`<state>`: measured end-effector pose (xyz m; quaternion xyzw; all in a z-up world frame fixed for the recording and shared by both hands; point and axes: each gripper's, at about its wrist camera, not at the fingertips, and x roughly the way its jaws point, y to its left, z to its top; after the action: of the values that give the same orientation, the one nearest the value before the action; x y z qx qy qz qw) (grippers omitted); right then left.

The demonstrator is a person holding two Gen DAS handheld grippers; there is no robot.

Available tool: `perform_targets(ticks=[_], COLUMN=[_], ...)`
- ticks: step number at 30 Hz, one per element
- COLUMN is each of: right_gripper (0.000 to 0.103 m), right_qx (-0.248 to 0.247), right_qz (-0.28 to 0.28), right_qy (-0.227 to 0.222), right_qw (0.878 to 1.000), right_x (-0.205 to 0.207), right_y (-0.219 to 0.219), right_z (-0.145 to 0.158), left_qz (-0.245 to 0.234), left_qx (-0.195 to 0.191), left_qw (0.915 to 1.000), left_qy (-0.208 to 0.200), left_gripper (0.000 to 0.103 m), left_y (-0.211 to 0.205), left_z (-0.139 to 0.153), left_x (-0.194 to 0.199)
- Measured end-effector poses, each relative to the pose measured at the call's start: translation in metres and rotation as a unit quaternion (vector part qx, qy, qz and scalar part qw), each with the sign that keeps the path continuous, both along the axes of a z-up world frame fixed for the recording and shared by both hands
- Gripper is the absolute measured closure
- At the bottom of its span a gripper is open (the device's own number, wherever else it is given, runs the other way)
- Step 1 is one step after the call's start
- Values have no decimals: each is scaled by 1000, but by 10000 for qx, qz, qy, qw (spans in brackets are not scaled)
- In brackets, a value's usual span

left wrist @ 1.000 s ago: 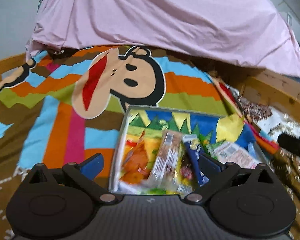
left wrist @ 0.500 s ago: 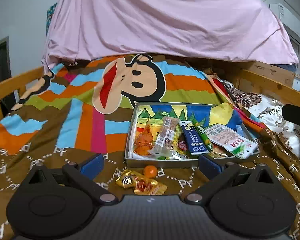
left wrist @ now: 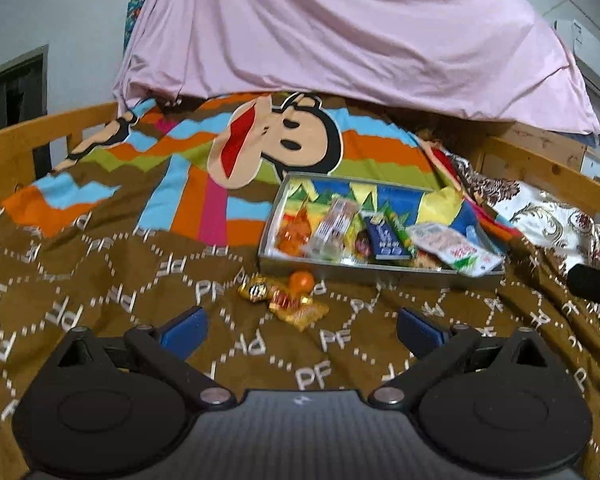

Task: Organize snacks
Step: 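Withdraw both open tools up and away from the tray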

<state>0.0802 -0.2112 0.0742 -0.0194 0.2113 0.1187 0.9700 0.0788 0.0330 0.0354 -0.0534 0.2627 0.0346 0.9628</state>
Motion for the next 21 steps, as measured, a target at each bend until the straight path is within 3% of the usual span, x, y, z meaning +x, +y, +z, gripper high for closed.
perform_targets(ticks=[13, 21], right_gripper=[1, 1], right_qx=[-132, -82], right_qz=[-41, 1], right_qy=[1081, 1208], right_qw=[9940, 9926], right_x=[6, 5], right_y=[6, 3], right_z=[-45, -52], left_qz=[227, 109], left_qx=[38, 161], left_qw=[9983, 9972], left_qy=[541, 720], left_gripper=[0, 0], left_y=[-1, -15], left_z=[-24, -29], left_x=[-9, -2])
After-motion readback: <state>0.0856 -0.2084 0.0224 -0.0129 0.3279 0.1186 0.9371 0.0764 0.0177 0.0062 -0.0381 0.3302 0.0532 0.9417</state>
